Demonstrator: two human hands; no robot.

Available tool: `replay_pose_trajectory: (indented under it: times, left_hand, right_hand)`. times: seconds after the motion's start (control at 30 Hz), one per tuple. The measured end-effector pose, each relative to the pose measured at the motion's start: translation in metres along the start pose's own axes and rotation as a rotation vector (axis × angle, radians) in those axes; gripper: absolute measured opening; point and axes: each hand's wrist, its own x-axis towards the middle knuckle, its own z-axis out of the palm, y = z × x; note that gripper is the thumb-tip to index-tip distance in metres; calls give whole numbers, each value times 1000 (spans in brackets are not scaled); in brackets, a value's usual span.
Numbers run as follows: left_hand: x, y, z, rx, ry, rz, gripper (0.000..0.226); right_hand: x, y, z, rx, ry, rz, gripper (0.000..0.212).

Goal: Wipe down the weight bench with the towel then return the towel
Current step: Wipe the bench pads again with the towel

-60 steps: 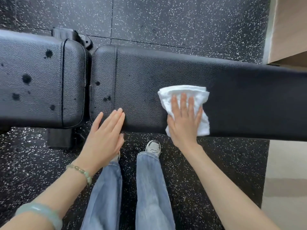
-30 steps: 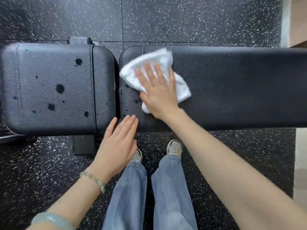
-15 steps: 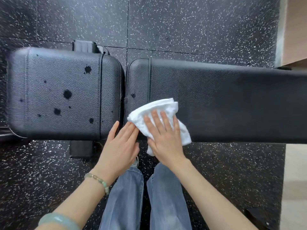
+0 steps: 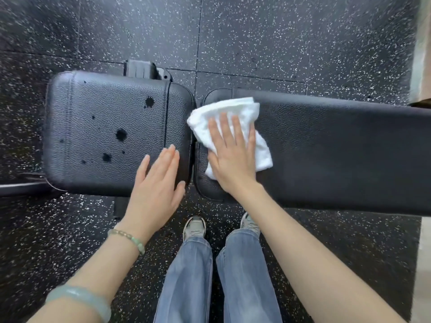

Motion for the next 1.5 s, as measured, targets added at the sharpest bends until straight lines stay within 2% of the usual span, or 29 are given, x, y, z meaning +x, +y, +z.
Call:
replay_pose_trajectory:
  times: [0.07,0.13,0.23,0.3,0.4,0.47,0.63,0.8,0.9,1.03,1.1,1.33,1.5]
  left_hand:
    - [4,-13,-1,41,-26,8,72]
    - [7,-18,-2,80,-87,35,94]
    - [7,-20,-3,97,-154,43,120]
    - [7,-19,-3,113,-185,28,128]
    - [7,-17,-3,143,-211,19,122]
    - [7,-16,-5,163,-219,12,119]
    - [8,-18,-4,150,-208,21,117]
    - [9,-21,-1,109,-176,26,119]
    - [8,-20,-2,124,-182,24,118]
    - [7,-16,-5,135,-188,34,113]
    - [7,-16,-7,141,-193,38,112]
    - [10,-16,-5,138,-185,36,117]
    - [11,-12,-6,147,-173,16,117]
  right_hand:
    - [-37,-9,9,17,-39,-53,67]
    - [-52,-11,12,6,-75,-67,67]
    - [-26,-5,3,-36,-75,-62,67]
    - [14,-1,-9,-60,-71,-15,65]
    - [69,-2,-24,-29,-72,126,62]
    - [74,-8,-23,-14,-53,152,62]
    - [-24,-27,10,14,20,99,69]
    - [-88,-42,28,3,-59,112,70]
    - [-61,-33,22,-21,-41,118,68]
    - [6,-25,4,-11,-27,264,64]
    - [11,-29,3,1,-22,295,66]
    - [-79,-42,24,13,-53,192,69]
    - [-28,-25,10,-18,-36,142,66]
